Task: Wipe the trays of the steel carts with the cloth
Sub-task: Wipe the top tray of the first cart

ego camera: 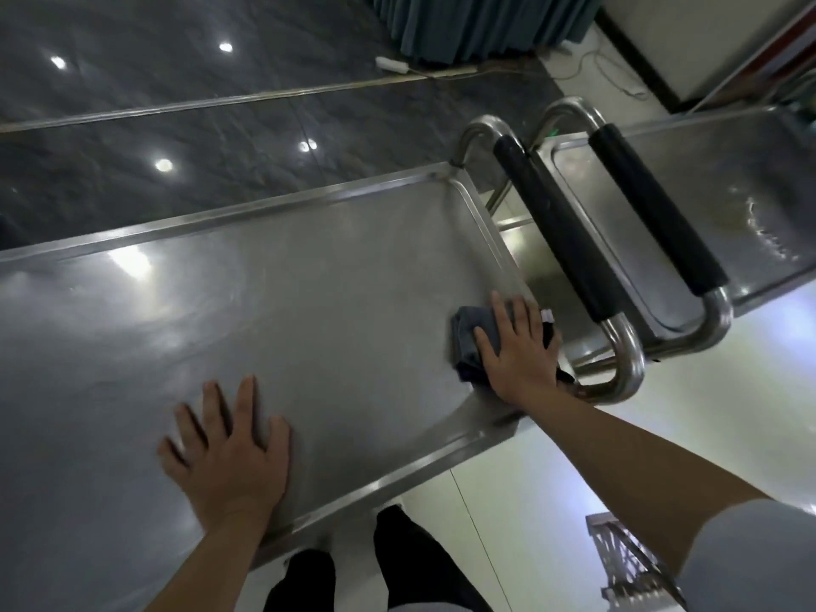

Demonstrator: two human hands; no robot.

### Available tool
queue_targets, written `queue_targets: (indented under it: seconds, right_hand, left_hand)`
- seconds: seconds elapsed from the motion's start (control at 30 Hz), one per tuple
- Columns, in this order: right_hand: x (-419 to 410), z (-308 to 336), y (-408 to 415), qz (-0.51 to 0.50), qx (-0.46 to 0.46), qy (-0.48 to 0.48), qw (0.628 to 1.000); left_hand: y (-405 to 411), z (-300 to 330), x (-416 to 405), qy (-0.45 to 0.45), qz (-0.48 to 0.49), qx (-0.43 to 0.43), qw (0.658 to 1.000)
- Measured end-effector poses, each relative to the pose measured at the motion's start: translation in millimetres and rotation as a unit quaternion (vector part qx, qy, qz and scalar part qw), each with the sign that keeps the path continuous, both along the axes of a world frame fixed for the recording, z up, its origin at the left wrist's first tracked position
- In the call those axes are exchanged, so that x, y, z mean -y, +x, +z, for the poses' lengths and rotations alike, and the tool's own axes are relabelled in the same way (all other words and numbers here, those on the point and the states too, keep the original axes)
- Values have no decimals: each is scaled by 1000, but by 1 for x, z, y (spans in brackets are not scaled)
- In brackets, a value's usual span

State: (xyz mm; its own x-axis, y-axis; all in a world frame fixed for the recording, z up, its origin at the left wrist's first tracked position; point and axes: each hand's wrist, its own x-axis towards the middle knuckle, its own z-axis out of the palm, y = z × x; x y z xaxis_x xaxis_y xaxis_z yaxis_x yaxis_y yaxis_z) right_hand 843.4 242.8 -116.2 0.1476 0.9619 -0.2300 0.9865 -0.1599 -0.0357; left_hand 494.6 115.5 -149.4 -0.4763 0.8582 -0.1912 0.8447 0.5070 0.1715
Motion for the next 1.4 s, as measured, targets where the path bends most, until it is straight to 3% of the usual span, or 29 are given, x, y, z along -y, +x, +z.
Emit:
queue_targets:
  seconds: [0.27,0.5,0.63,0.8,0.9,0.97,1.07,1.23,1.33,1.4]
  right_hand:
    - [83,4,-30,-67,16,-28,997]
    - [143,7,-150,48,-17,-57,997]
    - [157,9,-183,64,-36,-90,993]
    - [160,28,-169,104,-101,-142,979]
    - [173,38,-153,173,-82,-135,972]
    - [183,36,-147,199,-40,-115,972]
    - [191,26,-150,186,-53,-61,979]
    - [205,27,-159,201,-28,5,979]
    - [204,55,-166,131,-170,-42,976]
    - [199,81,-174,26,-316,-73,946]
  left_hand:
    - [-2,1,4,-18,-24,5,1000]
    - [-6,13,3,-27,-27,69,997]
    - [-15,27,-2,-79,-45,118,989]
    - [-44,44,-2,-117,-89,222,964]
    - [-66,53,10,-77,-126,253,956]
    - [-75,61,27,-25,-110,303,946]
    - [-79,71,56,2,-84,360,929]
    - [-72,86,86,35,3,499,866]
    - [-65,100,91,21,30,552,833]
    - [-64,108,91,19,39,585,810]
